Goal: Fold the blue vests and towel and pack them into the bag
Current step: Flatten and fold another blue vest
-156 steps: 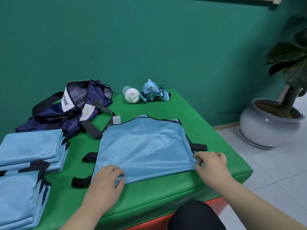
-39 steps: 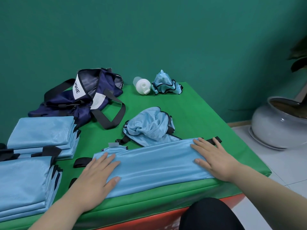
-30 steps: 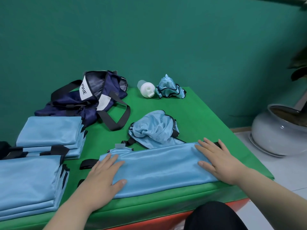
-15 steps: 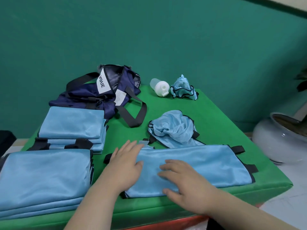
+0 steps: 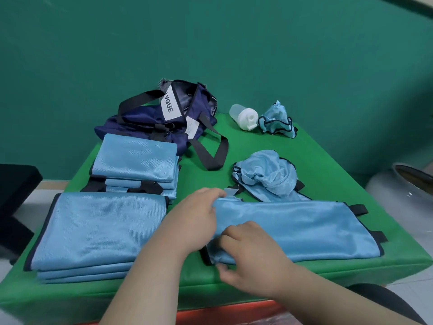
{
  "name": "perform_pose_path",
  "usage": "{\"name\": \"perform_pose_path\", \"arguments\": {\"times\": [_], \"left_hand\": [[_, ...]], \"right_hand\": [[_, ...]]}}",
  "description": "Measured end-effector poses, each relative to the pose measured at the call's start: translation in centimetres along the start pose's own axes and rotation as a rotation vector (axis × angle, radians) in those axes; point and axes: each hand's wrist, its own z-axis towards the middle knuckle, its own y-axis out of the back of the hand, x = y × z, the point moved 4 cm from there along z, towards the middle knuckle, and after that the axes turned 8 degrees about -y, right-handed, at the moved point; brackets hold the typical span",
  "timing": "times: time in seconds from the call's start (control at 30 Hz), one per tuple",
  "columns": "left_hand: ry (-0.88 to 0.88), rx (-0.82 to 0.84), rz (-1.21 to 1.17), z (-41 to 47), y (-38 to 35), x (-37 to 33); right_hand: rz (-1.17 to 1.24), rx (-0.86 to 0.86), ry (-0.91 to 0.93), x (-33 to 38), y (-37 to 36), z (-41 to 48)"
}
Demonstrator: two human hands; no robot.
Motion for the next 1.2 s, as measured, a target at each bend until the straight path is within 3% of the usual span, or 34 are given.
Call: {"name": "perform_pose_path", "arguments": {"times": [0.23, 0.4, 0.5, 0.6, 0.77, 1.03, 1.2], "left_hand": [[0.021, 0.0, -0.038, 0.0, 0.2, -0.1], [0.028, 0.001, -0.042, -0.3, 0.5, -0.1], [0.027, 0.023, -0.043, -0.5, 0.6, -0.3], [0.036, 0.111, -0.077, -0.7, 0.4, -0.5], [-0.017, 0.221, -0.253, -1.0, -0.5, -0.9], [-0.171, 0.308, -0.373, -1.0, -1.3, -2.5], [-0.193, 0.198, -0.341, -0.9, -1.7, -4.0]], "right_hand": [[-0.19, -0.01, -0.029, 1.3, 0.1, 1.0], [-0.189, -0.029, -0.102, 1.6, 0.6, 1.5], [-0.028, -0.039, -0.282, 0.5, 1.3, 1.1], [0.327, 0.069, -0.489, -1.3, 2.2, 0.2], [0.702, -0.032, -0.623, -3.6, 4.9, -1.4], [0.953, -0.155, -0.734, -7.5, 9.3, -2.9], [1.108, -0.224, -0.737, -8.8, 12.1, -3.7]]}}
